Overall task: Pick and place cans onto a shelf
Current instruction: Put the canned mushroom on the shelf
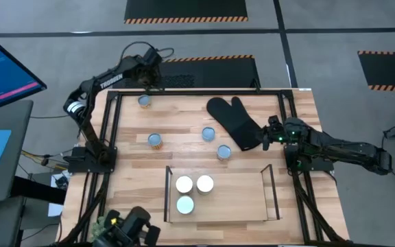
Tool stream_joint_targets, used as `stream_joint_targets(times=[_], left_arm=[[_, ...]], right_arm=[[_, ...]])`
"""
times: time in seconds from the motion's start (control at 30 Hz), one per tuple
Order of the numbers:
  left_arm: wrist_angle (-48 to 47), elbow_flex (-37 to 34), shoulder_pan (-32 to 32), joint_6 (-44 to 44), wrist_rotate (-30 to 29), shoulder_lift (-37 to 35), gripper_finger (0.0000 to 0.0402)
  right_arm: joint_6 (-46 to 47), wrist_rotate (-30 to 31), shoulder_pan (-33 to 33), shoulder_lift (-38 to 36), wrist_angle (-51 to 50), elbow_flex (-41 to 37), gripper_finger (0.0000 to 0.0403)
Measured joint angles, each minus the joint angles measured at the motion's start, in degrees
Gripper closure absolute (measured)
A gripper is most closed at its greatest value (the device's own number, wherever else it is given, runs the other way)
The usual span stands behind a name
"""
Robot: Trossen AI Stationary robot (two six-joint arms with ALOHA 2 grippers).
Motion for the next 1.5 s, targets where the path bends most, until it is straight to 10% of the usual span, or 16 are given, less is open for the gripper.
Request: stream_joint_targets(times=[0.7,1.5], left_arm=[[0.6,-9.8,3.0,-1.1,7.5,0.1,0.0398],[3.6,-9.2,1.7,-10.0,5.7,5.6,0.0255]], right_arm=[[-0.7,3.4,-0.2,0.0,-2.7,0.0,0.0369],[-0.7,3.0,-0.2,0.0,-8.2,0.0,0.0369]])
